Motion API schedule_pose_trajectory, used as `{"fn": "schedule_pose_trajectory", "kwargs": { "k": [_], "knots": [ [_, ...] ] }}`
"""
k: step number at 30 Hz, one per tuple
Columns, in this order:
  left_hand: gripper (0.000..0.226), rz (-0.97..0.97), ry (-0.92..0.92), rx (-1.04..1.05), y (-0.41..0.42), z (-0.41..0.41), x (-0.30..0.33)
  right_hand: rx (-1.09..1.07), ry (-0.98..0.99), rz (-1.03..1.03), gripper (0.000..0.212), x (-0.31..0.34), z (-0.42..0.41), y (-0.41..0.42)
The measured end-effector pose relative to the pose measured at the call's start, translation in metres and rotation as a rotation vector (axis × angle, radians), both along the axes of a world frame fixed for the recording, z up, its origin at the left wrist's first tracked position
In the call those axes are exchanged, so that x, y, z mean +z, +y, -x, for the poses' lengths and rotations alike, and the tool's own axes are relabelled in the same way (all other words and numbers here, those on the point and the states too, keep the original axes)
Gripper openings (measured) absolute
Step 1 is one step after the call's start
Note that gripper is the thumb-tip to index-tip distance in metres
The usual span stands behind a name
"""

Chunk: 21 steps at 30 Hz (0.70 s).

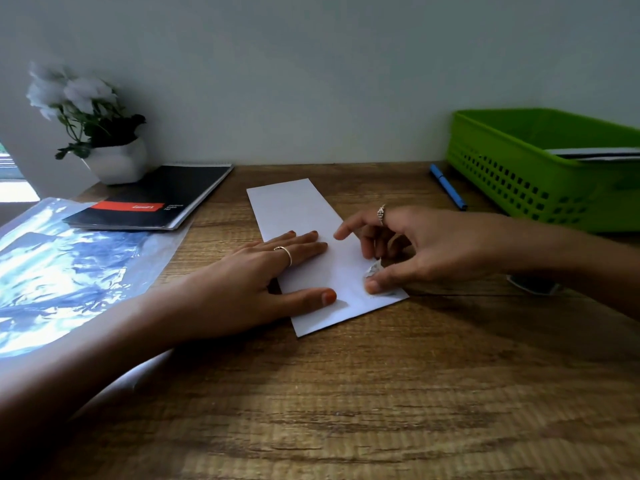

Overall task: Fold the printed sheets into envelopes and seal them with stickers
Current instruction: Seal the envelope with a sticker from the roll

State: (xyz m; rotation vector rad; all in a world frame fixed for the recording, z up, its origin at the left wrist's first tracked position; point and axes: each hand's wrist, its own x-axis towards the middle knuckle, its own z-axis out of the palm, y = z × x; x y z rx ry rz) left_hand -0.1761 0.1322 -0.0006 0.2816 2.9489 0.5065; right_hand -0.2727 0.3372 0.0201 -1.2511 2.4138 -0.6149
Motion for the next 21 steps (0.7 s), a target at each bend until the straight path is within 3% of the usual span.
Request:
{"fn": "schedule_pose_trajectory", "kwargs": {
  "k": [10, 18, 21],
  "knots": [
    [0.077, 0.008, -0.008, -0.014, -0.001, 0.001, -0.001, -0.164, 0.050, 0.176, 0.040, -0.026, -0.005, -0.002],
    [0.086, 0.032, 0.032, -0.055, -0.004, 0.004, -0.006, -0.211, 0.099, 0.208, 0.026, -0.029, -0.004, -0.007],
    [0.070, 0.039, 0.030, -0.095, -0.006, 0.001, -0.009, -0.197, 0.113, 0.206, 0.024, -0.029, -0.004, -0.007]
  ]
}}
